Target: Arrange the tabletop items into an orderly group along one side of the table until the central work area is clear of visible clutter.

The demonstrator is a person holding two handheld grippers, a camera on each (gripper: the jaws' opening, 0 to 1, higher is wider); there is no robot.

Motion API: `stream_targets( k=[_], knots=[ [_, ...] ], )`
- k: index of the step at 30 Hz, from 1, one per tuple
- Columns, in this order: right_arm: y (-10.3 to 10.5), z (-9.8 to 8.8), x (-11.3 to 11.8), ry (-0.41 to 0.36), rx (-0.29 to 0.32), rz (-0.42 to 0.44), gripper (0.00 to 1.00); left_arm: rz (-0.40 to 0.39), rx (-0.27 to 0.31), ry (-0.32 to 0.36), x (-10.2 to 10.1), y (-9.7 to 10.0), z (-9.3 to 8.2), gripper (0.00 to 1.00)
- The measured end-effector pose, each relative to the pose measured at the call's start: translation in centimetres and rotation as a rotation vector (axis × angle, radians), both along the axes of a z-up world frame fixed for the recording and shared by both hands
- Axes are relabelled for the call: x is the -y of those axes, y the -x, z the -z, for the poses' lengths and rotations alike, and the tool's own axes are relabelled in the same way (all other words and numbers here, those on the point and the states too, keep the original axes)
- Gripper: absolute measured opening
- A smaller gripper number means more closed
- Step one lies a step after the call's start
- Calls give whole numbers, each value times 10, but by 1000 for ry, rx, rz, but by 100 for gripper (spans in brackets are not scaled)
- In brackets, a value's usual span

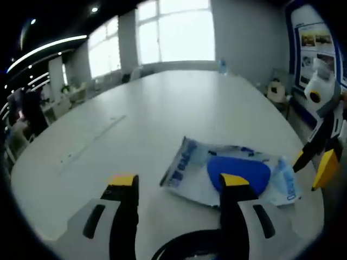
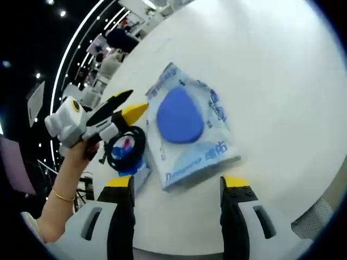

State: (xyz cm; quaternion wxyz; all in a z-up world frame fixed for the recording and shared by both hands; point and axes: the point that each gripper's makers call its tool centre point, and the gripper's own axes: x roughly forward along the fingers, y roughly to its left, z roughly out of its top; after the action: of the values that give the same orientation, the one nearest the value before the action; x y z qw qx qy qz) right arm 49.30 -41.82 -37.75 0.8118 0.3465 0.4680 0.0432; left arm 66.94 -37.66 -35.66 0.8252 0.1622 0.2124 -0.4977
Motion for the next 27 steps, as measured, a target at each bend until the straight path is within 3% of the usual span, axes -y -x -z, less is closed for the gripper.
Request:
stream_targets(
  k=[5, 10, 20, 27],
  knots=[
    [4, 6, -1, -40, -46, 42, 50, 19, 11, 2, 6, -9, 0, 47],
    [3, 7, -7, -82, -59, 71, 44, 34, 15, 5, 11, -20, 0, 41],
    [2, 10, -10, -109, -67, 134, 34, 129, 14, -135, 14, -21, 22, 27],
    [-4, 11, -10, -133, -63, 185, 28, 160, 2, -158, 18, -19, 26, 21]
  ],
)
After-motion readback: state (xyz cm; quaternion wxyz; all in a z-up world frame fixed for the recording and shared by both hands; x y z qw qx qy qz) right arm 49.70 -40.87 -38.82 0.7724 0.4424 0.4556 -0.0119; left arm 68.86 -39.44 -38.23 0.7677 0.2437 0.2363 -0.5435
